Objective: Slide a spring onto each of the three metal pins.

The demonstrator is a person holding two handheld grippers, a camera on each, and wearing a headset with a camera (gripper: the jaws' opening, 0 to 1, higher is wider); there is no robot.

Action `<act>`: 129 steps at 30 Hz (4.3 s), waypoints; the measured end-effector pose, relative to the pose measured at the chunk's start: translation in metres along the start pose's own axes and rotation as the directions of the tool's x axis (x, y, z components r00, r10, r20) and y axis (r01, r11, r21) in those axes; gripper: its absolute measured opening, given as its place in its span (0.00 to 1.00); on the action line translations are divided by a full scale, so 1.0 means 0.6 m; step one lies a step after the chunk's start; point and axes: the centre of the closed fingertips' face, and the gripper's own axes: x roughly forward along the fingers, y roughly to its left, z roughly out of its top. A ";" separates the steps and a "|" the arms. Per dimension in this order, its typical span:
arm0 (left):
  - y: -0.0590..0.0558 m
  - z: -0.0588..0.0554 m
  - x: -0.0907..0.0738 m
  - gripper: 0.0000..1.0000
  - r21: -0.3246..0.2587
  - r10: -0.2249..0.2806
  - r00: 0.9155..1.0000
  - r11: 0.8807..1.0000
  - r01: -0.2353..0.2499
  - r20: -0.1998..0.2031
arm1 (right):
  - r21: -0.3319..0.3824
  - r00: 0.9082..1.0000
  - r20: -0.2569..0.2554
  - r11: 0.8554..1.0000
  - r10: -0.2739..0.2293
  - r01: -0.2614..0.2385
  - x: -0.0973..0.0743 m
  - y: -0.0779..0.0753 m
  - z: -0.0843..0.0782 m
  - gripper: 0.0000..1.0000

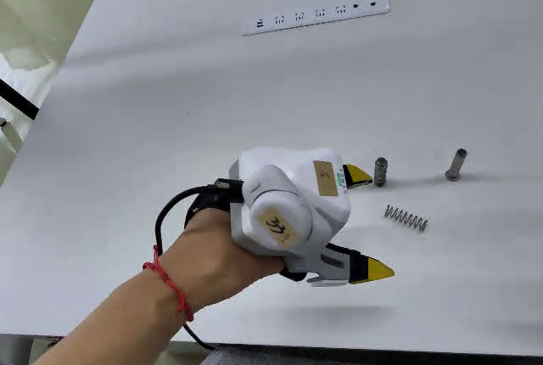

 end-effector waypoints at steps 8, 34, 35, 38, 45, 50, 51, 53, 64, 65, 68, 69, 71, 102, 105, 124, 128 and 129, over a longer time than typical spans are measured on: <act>0.015 -0.026 0.064 0.47 -0.012 -0.001 0.996 1.000 0.000 -0.093 | 0.027 0.999 0.018 0.999 -0.028 0.027 -0.016 -0.004 -0.015 0.81; 0.035 -0.064 0.111 0.35 -0.109 -0.005 0.979 0.994 -0.018 -0.203 | 0.075 0.995 0.063 0.994 -0.079 0.074 -0.031 -0.009 -0.019 0.79; 0.034 -0.065 0.110 0.35 -0.132 -0.005 0.979 0.991 -0.023 -0.204 | 0.076 0.995 0.064 0.994 -0.080 0.075 -0.031 -0.009 -0.019 0.79; 0.031 -0.066 0.109 0.32 -0.136 -0.001 0.978 0.990 -0.028 -0.207 | 0.076 0.995 0.065 0.994 -0.082 0.077 -0.031 -0.009 -0.019 0.79; 0.022 -0.069 0.106 0.25 -0.144 -0.004 0.978 0.989 -0.027 -0.210 | 0.080 0.995 0.058 0.994 -0.084 0.079 -0.035 -0.011 -0.025 0.79; 0.019 -0.073 0.102 0.21 -0.146 -0.006 0.978 0.989 -0.025 -0.211 | 0.083 0.995 0.057 0.993 -0.088 0.083 -0.038 -0.012 -0.028 0.79; 0.019 -0.074 0.101 0.20 -0.143 -0.005 0.977 0.989 -0.026 -0.213 | 0.084 0.994 0.058 0.993 -0.088 0.083 -0.038 -0.012 -0.028 0.79; 0.017 -0.073 0.101 0.19 -0.137 -0.007 0.977 0.990 -0.023 -0.214 | 0.086 0.995 0.059 0.993 -0.086 0.081 -0.037 -0.011 -0.030 0.80; 0.016 -0.073 0.102 0.13 -0.108 -0.005 0.976 0.994 -0.019 -0.219 | 0.090 0.996 0.051 0.994 -0.070 0.066 -0.033 -0.011 -0.044 0.82; 0.016 -0.073 0.101 0.12 -0.102 -0.005 0.975 0.995 -0.018 -0.220 | 0.091 0.996 0.050 0.994 -0.070 0.065 -0.033 -0.011 -0.044 0.82; 0.015 -0.073 0.101 0.12 -0.097 -0.005 0.975 0.995 -0.017 -0.221 | 0.092 0.996 0.048 0.994 -0.069 0.064 -0.031 -0.012 -0.048 0.83; 0.015 -0.073 0.101 0.12 -0.096 -0.005 0.975 0.995 -0.017 -0.221 | 0.094 0.997 0.048 0.994 -0.068 0.063 -0.031 -0.011 -0.049 0.83; 0.015 -0.073 0.101 0.12 -0.093 -0.005 0.975 0.996 -0.016 -0.222 | 0.089 0.997 0.042 0.994 -0.064 0.060 -0.030 -0.010 -0.051 0.84; 0.001 -0.070 0.097 0.11 -0.125 -0.016 0.985 0.992 -0.006 -0.170 | 0.050 0.998 0.057 0.999 -0.023 0.020 0.008 0.003 -0.015 0.83; -0.001 -0.069 0.096 0.11 -0.142 -0.021 0.987 0.990 -0.002 -0.161 | 0.052 0.998 0.056 0.998 -0.023 0.020 0.010 0.005 -0.014 0.82; 0.003 -0.032 0.069 0.11 -0.208 0.007 1.000 0.978 -0.013 -0.030 | 0.046 0.997 0.069 0.998 0.046 -0.050 0.052 0.038 0.024 0.80; 0.008 -0.009 0.052 0.11 -0.232 0.031 0.999 0.972 -0.022 0.035 | 0.040 0.994 0.090 0.997 0.057 -0.061 0.054 0.035 0.052 0.77; 0.009 -0.004 0.049 0.11 -0.239 0.036 0.998 0.971 -0.024 0.049 | 0.042 0.994 0.093 0.997 0.059 -0.063 0.054 0.035 0.058 0.76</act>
